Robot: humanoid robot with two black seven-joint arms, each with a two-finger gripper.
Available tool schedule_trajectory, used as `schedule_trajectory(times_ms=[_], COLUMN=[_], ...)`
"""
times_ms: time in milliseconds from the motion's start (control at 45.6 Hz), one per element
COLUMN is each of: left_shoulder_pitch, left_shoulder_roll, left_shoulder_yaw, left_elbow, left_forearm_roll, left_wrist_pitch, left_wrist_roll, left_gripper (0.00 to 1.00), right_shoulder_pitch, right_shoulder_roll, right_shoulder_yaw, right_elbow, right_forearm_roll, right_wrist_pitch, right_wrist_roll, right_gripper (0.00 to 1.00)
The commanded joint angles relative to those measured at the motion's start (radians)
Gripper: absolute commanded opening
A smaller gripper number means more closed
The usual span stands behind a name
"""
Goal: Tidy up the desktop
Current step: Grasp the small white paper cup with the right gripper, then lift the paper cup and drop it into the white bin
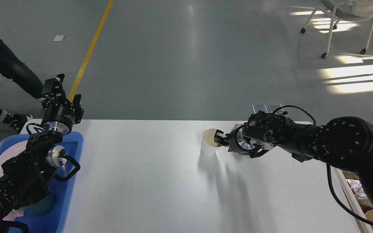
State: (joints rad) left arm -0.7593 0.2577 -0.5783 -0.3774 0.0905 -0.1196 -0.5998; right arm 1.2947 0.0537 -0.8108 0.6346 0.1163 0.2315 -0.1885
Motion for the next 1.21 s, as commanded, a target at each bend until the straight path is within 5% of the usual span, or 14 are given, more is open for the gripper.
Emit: schedule_trajectory(times_ms=[0, 351, 680, 965, 1184], left_shoulder_pitch=[0.0, 0.0, 0.0, 0.0, 0.0], left_shoulder_roll=[0.0, 0.002, 0.0, 0.0, 0.002], left_shoulder_yaw=[0.0, 0.0, 0.0, 0.0, 0.0], left_elbow=[0.0, 0.0, 0.0, 0.0, 0.0], left_forearm_roll=[0.0, 0.0, 0.0, 0.0, 0.0], left_wrist_pitch=[0.0, 0.0, 0.0, 0.0, 0.0], left_wrist_roll=[0.0, 0.0, 0.0, 0.0, 0.0], left_gripper=[0.97, 0.97, 0.97, 0.97, 0.97], right_shoulder_pitch=[0.001, 0.069, 0.396, 0.626, 0.575], right_shoulder_roll=[0.0, -0.012, -0.327, -0.547, -0.655], right_shoulder_yaw=[-0.001, -0.007, 0.01, 0.005, -0.01], right_elbow=[0.0, 0.089, 0.339, 0.352, 0.307], right_forearm_roll=[0.0, -0.003, -0.006, -0.007, -0.023], right_wrist_pitch=[0.002, 0.02, 0.144, 0.351, 0.341], right_wrist_roll=[0.001, 0.0, 0.009, 0.011, 0.009], right_gripper=[0.0, 0.0, 0.0, 0.0, 0.0])
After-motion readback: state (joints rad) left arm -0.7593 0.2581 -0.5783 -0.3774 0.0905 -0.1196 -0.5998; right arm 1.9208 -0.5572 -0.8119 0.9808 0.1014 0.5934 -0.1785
